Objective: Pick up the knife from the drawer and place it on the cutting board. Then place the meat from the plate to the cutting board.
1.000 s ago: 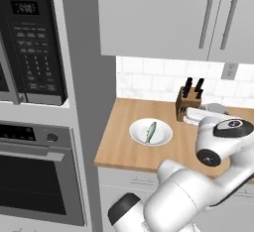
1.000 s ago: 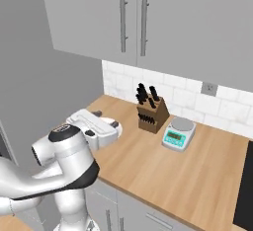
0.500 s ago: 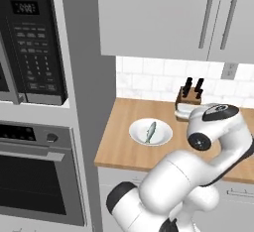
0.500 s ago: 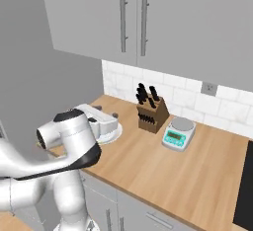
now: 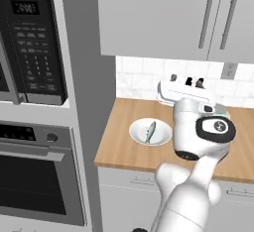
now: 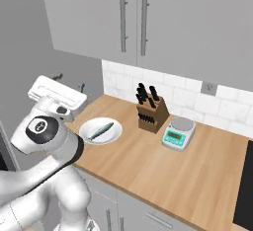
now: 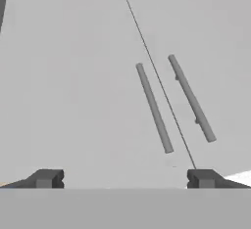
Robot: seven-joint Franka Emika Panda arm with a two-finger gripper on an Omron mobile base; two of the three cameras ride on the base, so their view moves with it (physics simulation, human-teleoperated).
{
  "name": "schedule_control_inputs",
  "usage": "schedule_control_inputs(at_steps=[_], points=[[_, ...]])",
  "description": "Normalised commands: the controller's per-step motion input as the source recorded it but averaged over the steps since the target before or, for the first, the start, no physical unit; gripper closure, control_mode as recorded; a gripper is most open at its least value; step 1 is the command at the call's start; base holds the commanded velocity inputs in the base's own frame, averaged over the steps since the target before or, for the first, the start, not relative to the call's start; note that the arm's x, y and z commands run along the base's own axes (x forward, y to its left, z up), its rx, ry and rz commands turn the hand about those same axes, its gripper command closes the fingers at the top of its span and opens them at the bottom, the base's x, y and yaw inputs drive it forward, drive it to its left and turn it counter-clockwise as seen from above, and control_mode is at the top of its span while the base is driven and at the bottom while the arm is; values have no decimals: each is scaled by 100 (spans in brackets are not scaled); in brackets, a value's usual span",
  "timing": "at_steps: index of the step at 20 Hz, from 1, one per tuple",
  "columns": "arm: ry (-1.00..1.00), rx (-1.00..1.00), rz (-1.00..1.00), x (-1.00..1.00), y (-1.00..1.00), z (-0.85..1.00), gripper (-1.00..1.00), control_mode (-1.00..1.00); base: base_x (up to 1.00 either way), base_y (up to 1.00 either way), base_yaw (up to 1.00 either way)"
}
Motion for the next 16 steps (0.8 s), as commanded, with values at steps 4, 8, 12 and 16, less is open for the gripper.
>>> schedule_control_inputs(at_steps=[4,8,12,16], points=[[-82,23,25,-14,19,76,-100,-100,0,0,0],[-68,36,19,-4,-3,97,-100,-100,0,0,0],[-3,38,1,-11,-55,62,-100,-100,0,0,0],[90,20,-7,1,-67,-22,-100,-100,0,0,0]])
